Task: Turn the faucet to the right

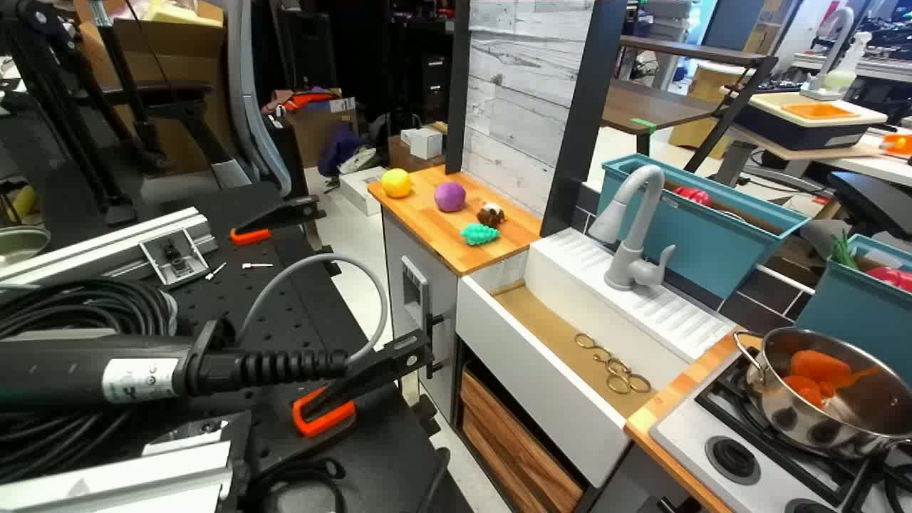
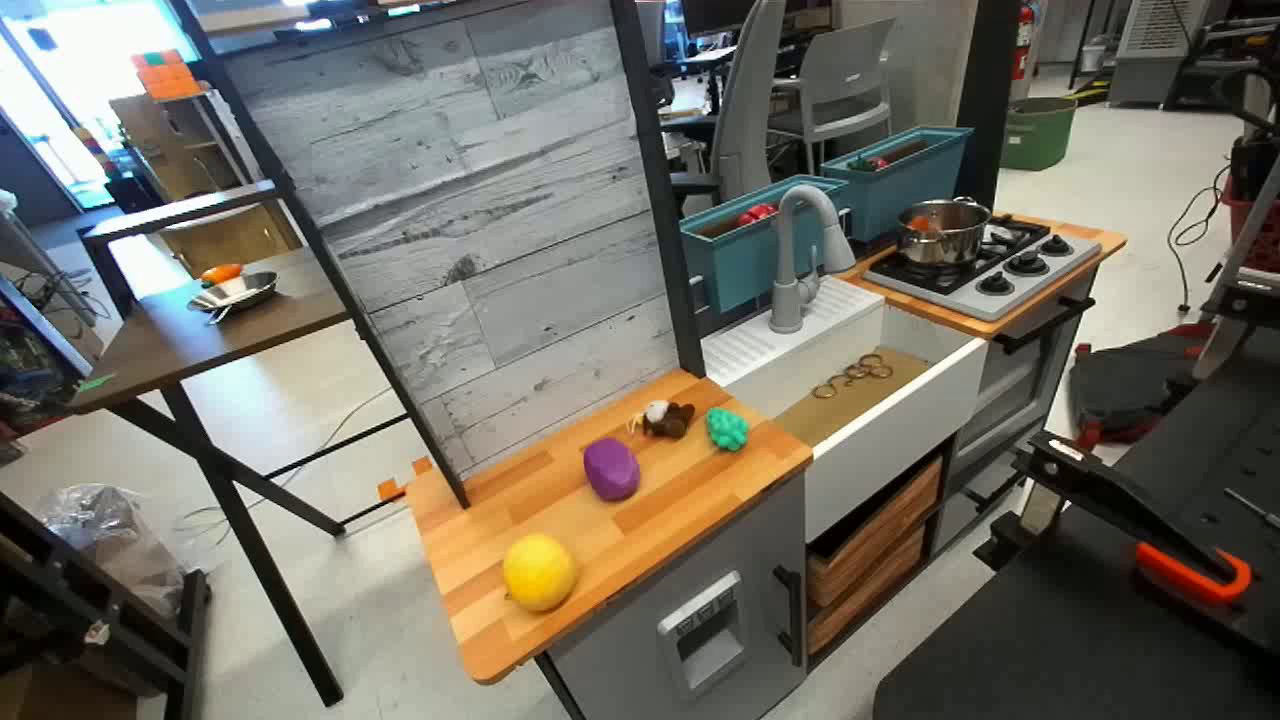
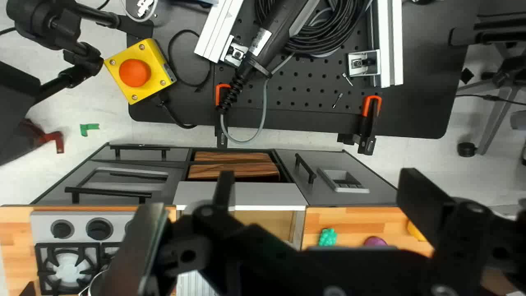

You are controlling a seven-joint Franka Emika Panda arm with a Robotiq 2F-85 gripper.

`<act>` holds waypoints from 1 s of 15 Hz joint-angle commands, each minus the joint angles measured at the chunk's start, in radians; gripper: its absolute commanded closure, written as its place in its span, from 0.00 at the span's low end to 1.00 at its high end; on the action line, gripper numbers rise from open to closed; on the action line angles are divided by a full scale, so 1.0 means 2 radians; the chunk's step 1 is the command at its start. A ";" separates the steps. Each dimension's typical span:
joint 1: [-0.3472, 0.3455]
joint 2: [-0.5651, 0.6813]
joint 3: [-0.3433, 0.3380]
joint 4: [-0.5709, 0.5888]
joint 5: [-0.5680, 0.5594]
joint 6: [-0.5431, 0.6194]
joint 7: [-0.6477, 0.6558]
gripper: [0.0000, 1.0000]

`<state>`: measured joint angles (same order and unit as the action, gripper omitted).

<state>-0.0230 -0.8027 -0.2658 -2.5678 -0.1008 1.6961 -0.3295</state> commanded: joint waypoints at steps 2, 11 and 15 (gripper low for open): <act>-0.008 0.002 0.006 0.001 0.004 0.000 -0.004 0.00; -0.010 0.059 0.013 -0.044 -0.013 0.095 0.020 0.00; -0.008 0.171 0.017 -0.077 0.006 0.259 0.073 0.00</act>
<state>-0.0230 -0.6299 -0.2514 -2.7089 -0.1211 2.0208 -0.2127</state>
